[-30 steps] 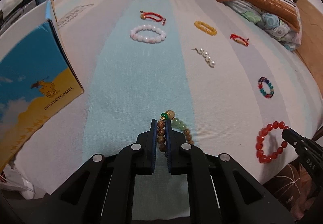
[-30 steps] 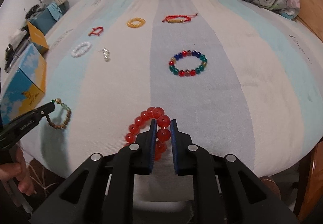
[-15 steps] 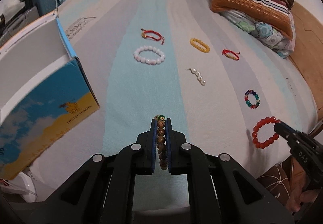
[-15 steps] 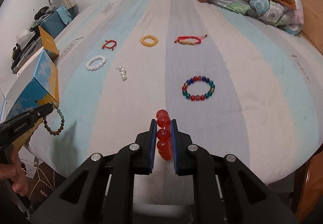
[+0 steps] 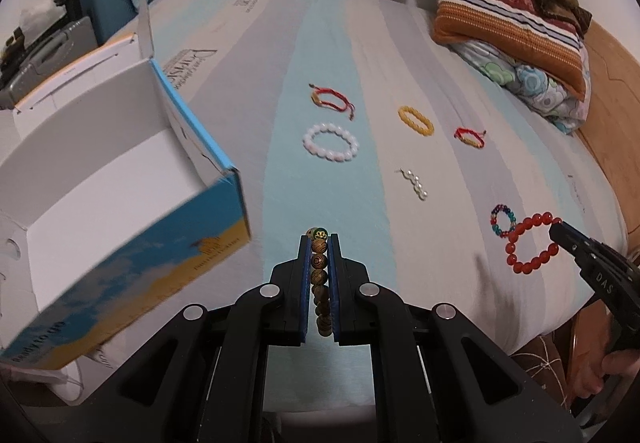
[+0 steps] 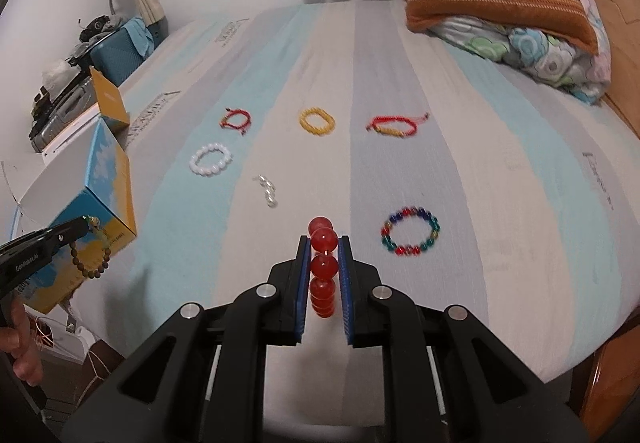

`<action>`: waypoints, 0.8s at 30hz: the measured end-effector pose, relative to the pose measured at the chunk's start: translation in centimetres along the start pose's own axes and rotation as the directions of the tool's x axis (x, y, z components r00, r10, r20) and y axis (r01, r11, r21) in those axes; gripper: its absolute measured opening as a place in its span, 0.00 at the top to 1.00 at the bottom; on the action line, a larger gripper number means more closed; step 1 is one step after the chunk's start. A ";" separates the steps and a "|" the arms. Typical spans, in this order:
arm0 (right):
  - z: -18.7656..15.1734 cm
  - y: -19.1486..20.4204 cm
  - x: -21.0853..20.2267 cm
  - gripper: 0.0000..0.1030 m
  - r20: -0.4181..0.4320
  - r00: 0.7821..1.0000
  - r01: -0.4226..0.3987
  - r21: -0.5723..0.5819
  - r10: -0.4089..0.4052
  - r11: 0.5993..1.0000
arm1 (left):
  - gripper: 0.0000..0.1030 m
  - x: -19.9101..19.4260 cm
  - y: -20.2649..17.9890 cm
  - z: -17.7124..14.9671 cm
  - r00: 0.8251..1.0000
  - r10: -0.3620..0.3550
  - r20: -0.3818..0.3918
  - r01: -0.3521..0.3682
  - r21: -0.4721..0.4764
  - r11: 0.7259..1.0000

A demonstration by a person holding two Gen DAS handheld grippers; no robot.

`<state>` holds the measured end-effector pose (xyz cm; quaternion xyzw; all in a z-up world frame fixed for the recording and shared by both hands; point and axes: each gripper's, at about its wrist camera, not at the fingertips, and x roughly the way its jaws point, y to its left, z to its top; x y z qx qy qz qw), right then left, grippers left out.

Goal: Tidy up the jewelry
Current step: 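Carry both bracelets into the white box and open both tools to release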

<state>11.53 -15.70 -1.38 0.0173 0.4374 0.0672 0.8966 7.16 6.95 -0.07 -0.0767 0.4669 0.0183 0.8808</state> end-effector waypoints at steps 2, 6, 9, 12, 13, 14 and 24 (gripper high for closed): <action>1.0 0.7 -0.1 0.87 0.006 1.000 -0.008 -0.010 0.008 1.000 | 0.93 -0.6 0.5 0.5 1.000 0.008 0.010 -0.008 -0.004 1.000; 3.1 2.8 -0.2 0.87 0.016 1.000 -0.025 -0.045 0.026 0.999 | 0.93 -1.5 1.7 1.6 0.999 0.021 0.024 -0.021 -0.018 1.000; 4.5 4.8 -0.2 0.87 0.023 0.999 -0.040 -0.077 0.042 0.996 | 0.93 -2.2 2.9 2.2 0.999 0.033 0.037 -0.032 -0.037 0.999; 5.8 6.9 -0.1 0.87 0.024 0.997 -0.066 -0.110 0.069 0.992 | 0.93 -2.8 4.3 2.5 0.998 0.051 0.045 -0.049 -0.057 0.997; 6.1 7.5 0.0 0.87 0.025 0.997 -0.071 -0.119 0.074 0.990 | 0.93 -3.1 5.0 2.5 0.997 0.061 0.048 -0.058 -0.065 0.996; 6.5 8.3 0.1 0.87 0.024 0.996 -0.077 -0.131 0.081 0.988 | 0.93 -3.3 5.5 2.6 0.996 0.069 0.050 -0.065 -0.073 0.995; 9.4 17.4 0.6 0.87 0.023 0.985 -0.163 -0.238 0.173 0.958 | 0.93 -6.5 11.5 3.1 0.987 0.141 0.083 -0.127 -0.154 0.980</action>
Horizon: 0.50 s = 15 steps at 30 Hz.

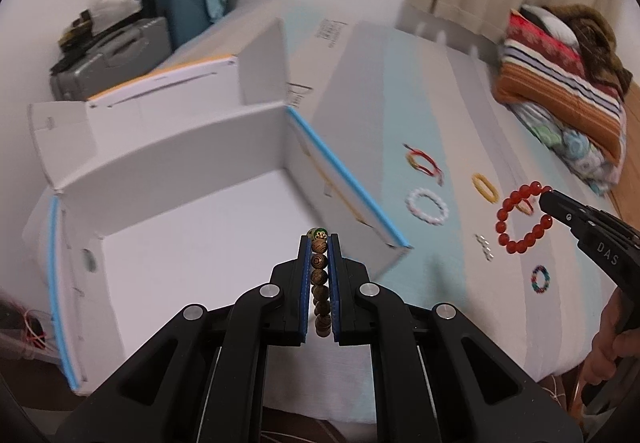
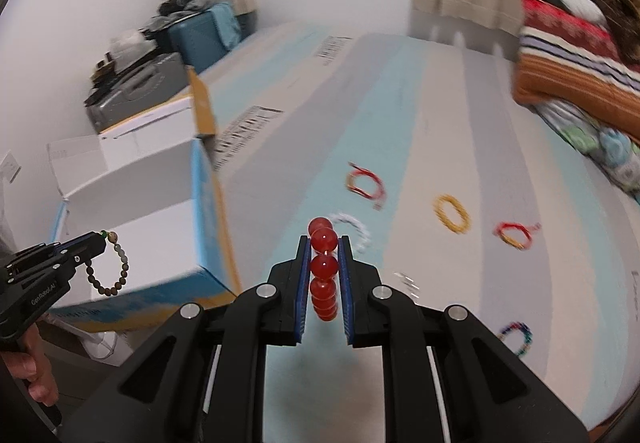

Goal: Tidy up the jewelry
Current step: 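Carry both bracelets into the white box and open both tools to release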

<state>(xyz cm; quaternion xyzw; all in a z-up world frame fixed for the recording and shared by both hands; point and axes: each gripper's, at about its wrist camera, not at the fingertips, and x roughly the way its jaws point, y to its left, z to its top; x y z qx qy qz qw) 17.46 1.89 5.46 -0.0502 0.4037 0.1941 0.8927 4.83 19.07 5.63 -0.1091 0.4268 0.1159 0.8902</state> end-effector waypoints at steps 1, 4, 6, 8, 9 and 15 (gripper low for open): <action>0.4 0.9 0.2 0.87 0.002 1.000 -0.012 -0.010 0.012 1.000 | 0.93 -0.3 1.0 0.2 1.000 0.012 0.002 -0.012 -0.013 1.000; 1.6 4.4 0.7 0.87 0.009 0.999 -0.051 -0.050 0.052 0.997 | 0.93 -1.0 3.5 0.5 0.999 0.040 0.010 -0.040 -0.047 0.998; 2.2 6.4 1.0 0.87 0.011 0.997 -0.072 -0.076 0.073 0.995 | 0.93 -1.4 4.8 0.5 0.998 0.060 0.010 -0.059 -0.066 0.996; 2.7 8.9 1.6 0.87 0.004 0.995 -0.100 -0.109 0.101 0.989 | 0.93 -1.7 6.7 0.3 0.997 0.083 0.003 -0.082 -0.093 0.992; 3.0 9.8 2.0 0.87 -0.001 0.994 -0.110 -0.120 0.111 0.987 | 0.93 -1.7 7.7 0.2 0.995 0.097 -0.006 -0.097 -0.107 0.990; 3.2 15.7 4.5 0.87 -0.072 0.984 -0.174 -0.185 0.163 0.967 | 0.93 -0.9 12.3 -1.2 0.989 0.126 -0.077 -0.139 -0.195 0.971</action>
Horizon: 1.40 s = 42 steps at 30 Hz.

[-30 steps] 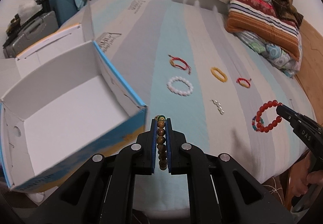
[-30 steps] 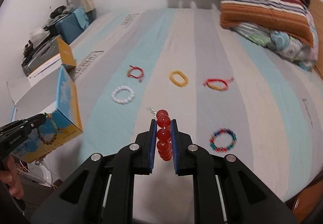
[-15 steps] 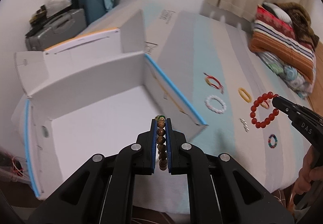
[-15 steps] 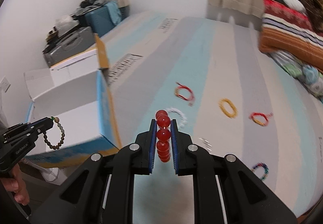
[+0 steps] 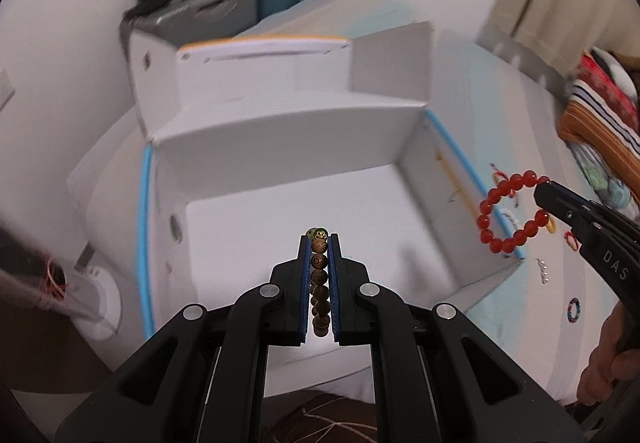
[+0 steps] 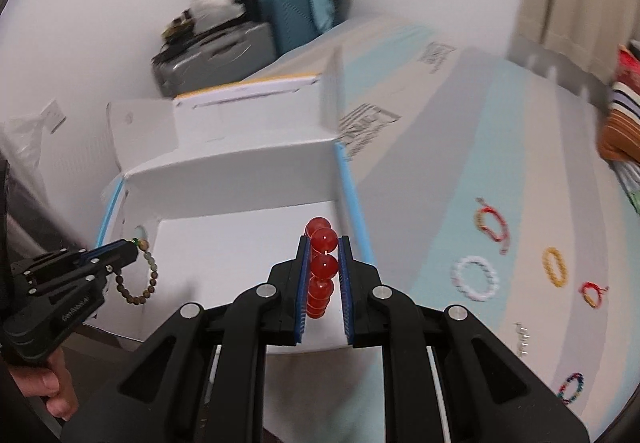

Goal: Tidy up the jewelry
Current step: 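Carry both bracelets into the white box and open both tools to release, then withdraw both tools from the box back over the bed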

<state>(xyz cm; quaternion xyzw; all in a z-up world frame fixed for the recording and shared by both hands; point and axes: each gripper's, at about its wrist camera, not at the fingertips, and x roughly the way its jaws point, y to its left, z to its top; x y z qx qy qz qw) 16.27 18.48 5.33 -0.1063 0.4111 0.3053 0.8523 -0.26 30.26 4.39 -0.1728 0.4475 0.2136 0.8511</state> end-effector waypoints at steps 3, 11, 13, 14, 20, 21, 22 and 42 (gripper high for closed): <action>0.3 2.0 2.4 0.87 -0.059 0.998 -0.017 -0.029 0.016 0.999 | 0.93 0.9 1.5 -0.3 0.999 0.011 -0.033 -0.012 -0.031 0.999; 0.1 5.0 8.2 0.87 -0.245 0.970 -0.019 -0.066 0.002 0.998 | 0.92 5.4 4.4 -1.4 0.982 0.000 -0.187 -0.021 -0.109 0.994; -0.2 5.2 9.2 0.87 -0.278 0.961 -0.010 -0.074 -0.011 0.997 | 0.92 6.4 4.7 -1.6 0.976 0.007 -0.218 -0.033 -0.114 0.993; -0.3 5.2 9.6 0.87 -0.291 0.957 -0.009 -0.071 -0.012 0.997 | 0.92 6.8 4.8 -1.7 0.973 0.016 -0.229 -0.043 -0.111 0.993; -0.5 5.5 10.3 0.84 -0.298 0.954 0.019 -0.076 -0.041 0.997 | 0.88 7.2 5.4 -2.1 0.972 0.048 -0.228 -0.077 -0.117 0.990; -0.4 5.4 10.3 0.78 -0.293 0.955 0.025 -0.073 -0.045 0.997 | 0.85 7.0 5.4 -2.1 0.973 0.052 -0.225 -0.079 -0.116 0.990; -0.3 5.4 10.2 0.73 -0.289 0.957 0.020 -0.064 -0.037 0.998 | 0.76 6.8 5.3 -2.1 0.974 0.054 -0.219 -0.081 -0.116 0.990; -2.3 -3.0 -1.4 0.07 -0.001 0.990 0.141 0.082 -0.141 0.987 | 0.05 1.3 -2.4 -1.2 0.999 0.042 -0.004 -0.042 -0.011 0.999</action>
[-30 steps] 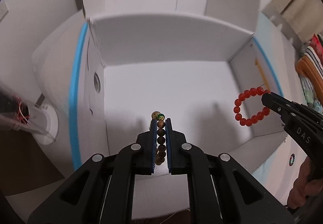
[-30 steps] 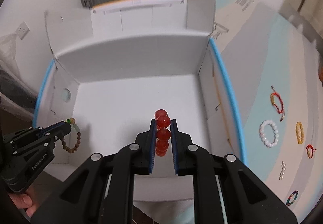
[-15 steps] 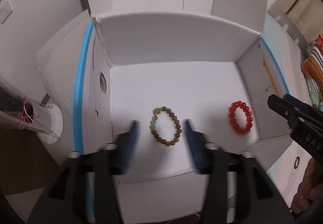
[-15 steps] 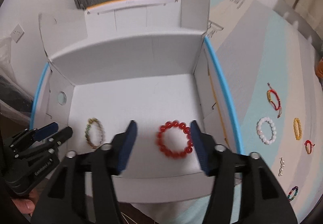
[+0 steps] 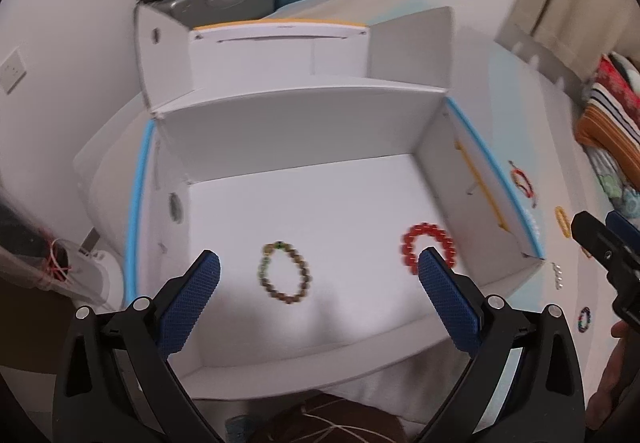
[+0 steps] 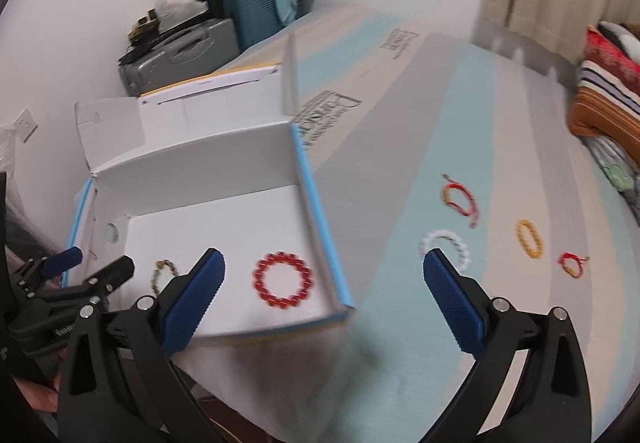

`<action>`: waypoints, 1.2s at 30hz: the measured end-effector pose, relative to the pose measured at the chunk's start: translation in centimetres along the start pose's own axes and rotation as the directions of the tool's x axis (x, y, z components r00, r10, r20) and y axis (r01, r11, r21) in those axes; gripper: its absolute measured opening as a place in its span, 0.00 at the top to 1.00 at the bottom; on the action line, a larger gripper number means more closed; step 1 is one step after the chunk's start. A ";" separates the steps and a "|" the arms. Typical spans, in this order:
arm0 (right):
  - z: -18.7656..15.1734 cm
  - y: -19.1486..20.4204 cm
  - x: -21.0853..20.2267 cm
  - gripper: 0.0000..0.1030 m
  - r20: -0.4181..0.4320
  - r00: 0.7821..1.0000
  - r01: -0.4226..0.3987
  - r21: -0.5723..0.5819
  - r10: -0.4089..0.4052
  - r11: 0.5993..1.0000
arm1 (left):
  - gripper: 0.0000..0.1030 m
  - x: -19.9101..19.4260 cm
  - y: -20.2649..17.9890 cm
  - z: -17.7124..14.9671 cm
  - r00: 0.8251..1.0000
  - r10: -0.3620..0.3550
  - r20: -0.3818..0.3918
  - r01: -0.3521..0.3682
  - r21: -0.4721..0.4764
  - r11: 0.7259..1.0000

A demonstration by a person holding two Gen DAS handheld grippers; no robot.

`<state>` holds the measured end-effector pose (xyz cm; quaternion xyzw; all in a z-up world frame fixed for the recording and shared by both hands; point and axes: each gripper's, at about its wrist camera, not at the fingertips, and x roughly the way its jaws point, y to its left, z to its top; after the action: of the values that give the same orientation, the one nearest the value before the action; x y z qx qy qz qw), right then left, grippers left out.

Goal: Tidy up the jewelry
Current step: 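Withdraw both tools from the box back over the bed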

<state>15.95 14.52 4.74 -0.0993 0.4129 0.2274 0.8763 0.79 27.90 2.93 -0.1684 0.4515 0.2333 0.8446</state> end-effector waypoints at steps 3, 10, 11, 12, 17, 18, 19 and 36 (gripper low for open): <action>-1.0 -2.1 -1.1 0.07 0.029 0.999 0.036 0.025 -0.036 0.999 | 0.05 -0.6 -2.1 -0.2 1.000 -0.016 0.011 0.016 0.036 0.999; -3.4 -8.4 -2.9 0.07 0.041 0.995 0.091 0.099 -0.096 0.991 | 0.05 -1.2 -7.7 -1.0 0.997 -0.074 0.035 0.070 0.104 0.992; -3.7 -9.3 -3.1 0.07 0.041 0.994 0.099 0.110 -0.104 0.989 | 0.05 -1.2 -8.5 -1.1 0.996 -0.083 0.036 0.078 0.117 0.990; -4.1 -10.4 -3.4 0.07 0.041 0.993 0.109 0.123 -0.115 0.986 | 0.05 -1.2 -9.4 -1.2 0.995 -0.089 0.036 0.083 0.129 0.988; -5.9 -15.5 -4.2 0.07 0.024 0.986 0.155 0.189 -0.163 0.970 | 0.05 -0.8 -14.2 -2.0 0.992 -0.120 0.027 0.113 0.190 0.975; -6.5 -16.6 -4.4 0.07 0.020 0.985 0.163 0.199 -0.171 0.966 | 0.05 -0.7 -15.0 -2.1 0.992 -0.127 0.025 0.119 0.200 0.973; -6.9 -17.4 -4.5 0.07 0.016 0.984 0.169 0.209 -0.176 0.963 | 0.05 -0.6 -16.2 -2.4 0.991 -0.134 0.023 0.126 0.214 0.969; -13.4 -29.2 -3.7 0.07 -0.091 0.962 0.274 0.335 -0.258 0.901 | 0.05 3.4 -28.4 -5.1 0.980 -0.194 -0.043 0.197 0.349 0.916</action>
<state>18.83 -17.12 -1.37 -0.0047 0.4483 0.0277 0.8935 14.46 2.49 -0.52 -0.0597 0.4698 0.0626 0.8785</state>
